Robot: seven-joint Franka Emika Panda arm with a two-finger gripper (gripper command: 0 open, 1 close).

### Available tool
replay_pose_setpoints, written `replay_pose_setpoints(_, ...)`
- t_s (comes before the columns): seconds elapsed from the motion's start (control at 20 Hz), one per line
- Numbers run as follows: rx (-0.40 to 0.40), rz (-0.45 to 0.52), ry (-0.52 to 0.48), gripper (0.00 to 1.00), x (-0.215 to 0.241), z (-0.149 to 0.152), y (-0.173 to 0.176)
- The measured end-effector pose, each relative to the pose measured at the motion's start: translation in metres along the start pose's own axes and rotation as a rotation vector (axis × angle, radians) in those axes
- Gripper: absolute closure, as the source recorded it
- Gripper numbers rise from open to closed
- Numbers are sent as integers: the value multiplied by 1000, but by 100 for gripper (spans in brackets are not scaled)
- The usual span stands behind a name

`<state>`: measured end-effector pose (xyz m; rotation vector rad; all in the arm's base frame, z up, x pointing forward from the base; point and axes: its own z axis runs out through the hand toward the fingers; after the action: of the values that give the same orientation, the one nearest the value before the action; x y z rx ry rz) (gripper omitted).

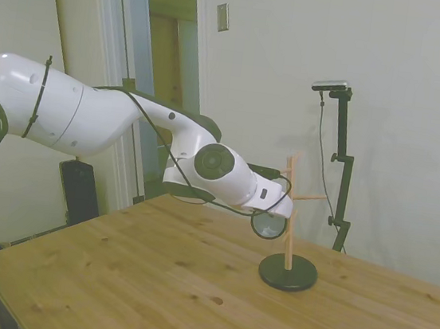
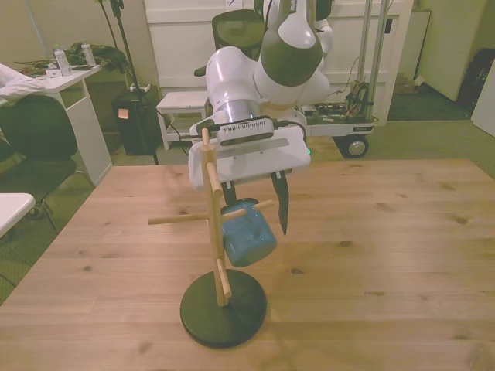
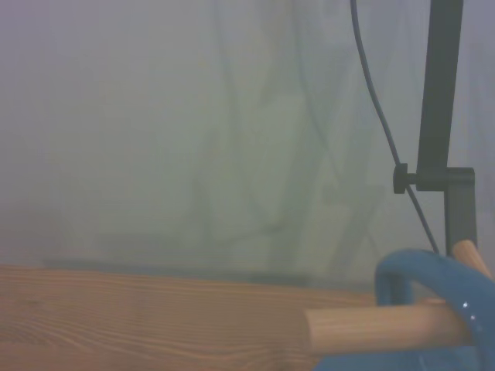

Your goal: Unload the mug

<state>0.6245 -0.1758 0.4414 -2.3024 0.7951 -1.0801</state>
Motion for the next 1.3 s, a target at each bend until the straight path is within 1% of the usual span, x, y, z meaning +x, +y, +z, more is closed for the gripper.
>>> replay_pose_setpoints(1.1,10,6,-10,100,2,0,0)
replay_pose_setpoints(1.3,21,4,-9,100,4,-6,-4)
